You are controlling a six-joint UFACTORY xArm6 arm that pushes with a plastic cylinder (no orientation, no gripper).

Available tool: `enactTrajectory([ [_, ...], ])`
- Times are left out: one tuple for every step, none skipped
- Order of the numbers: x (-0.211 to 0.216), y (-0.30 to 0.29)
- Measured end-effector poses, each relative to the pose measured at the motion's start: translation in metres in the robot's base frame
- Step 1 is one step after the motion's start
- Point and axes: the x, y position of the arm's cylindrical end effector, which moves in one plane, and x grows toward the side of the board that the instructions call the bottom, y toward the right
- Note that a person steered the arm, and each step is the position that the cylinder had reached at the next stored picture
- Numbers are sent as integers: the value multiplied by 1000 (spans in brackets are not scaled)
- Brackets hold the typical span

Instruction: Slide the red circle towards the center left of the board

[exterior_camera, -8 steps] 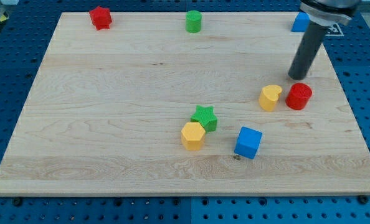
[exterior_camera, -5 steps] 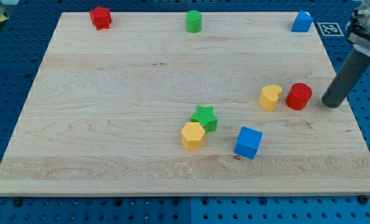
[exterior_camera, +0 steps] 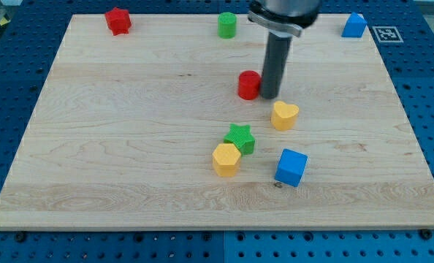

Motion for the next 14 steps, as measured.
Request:
enactTrajectory([
  [-23,-21],
  [-35,-38],
  [-35,-60],
  [-35,-87],
  [-31,-109],
  [-22,-112],
  [-14,-106],
  [-8,-102],
  [-8,-114],
  [-8,-134],
  [-8,-154],
  [-8,-170],
  [-8,-182],
  [-7,-192],
])
